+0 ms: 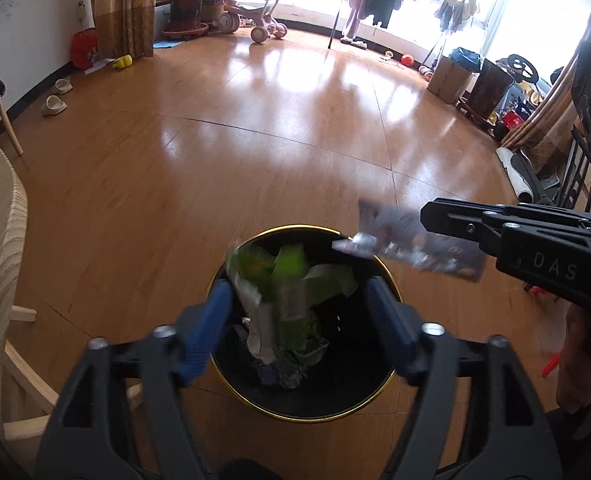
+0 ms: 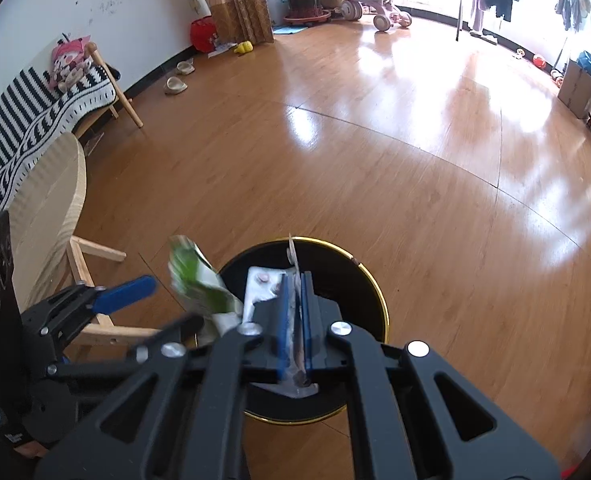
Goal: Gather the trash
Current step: 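Carry both items over the black bin and open both tools to drop them, then grasp the purple mushroom toy with the left tool while the right tool grasps the white tissue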
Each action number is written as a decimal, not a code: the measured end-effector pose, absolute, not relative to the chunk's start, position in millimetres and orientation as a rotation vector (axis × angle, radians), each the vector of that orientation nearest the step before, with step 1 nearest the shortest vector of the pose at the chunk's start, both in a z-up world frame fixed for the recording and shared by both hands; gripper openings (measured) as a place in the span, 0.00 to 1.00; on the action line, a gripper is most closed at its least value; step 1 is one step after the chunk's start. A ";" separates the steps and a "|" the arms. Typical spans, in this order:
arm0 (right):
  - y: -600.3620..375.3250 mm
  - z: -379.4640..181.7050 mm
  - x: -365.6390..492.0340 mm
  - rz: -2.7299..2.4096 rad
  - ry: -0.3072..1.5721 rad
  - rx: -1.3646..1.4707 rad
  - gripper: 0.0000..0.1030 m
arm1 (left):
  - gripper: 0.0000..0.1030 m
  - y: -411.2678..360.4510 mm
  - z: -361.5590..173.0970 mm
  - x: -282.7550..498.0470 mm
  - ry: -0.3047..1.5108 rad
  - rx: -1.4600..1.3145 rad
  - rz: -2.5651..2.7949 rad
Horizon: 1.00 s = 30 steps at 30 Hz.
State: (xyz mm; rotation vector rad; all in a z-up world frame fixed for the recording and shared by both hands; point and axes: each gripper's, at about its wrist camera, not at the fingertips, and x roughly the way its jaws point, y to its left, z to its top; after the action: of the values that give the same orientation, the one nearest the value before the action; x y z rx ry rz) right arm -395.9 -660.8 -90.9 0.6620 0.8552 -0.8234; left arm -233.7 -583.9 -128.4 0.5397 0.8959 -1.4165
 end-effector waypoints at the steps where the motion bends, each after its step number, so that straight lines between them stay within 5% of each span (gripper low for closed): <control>1: -660.6 -91.4 -396.1 -0.826 0.855 0.666 0.05 | 0.71 -582.9 -127.6 -233.4 0.896 0.540 -1.416; 10: -654.0 -86.6 -379.0 -0.801 0.870 0.661 0.07 | 0.82 -551.4 -96.9 -212.2 0.853 0.497 -1.379; 11: -650.5 -83.8 -372.4 -0.793 0.871 0.653 0.12 | 0.84 -541.0 -86.2 -206.2 0.831 0.479 -1.368; 14: -638.2 -70.5 -353.9 -0.775 0.834 0.611 0.76 | 0.91 -514.5 -61.3 -188.7 0.784 0.446 -1.331; 30: -449.1 -8.6 -76.2 -0.266 0.826 0.338 0.78 | 0.93 -233.1 14.6 45.5 0.683 0.227 -0.646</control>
State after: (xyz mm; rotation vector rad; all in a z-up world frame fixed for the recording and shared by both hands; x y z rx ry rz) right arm -76.2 -449.1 -8.6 0.3376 0.8265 -0.2655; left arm 45.5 -233.1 14.6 0.2271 0.6831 -0.6460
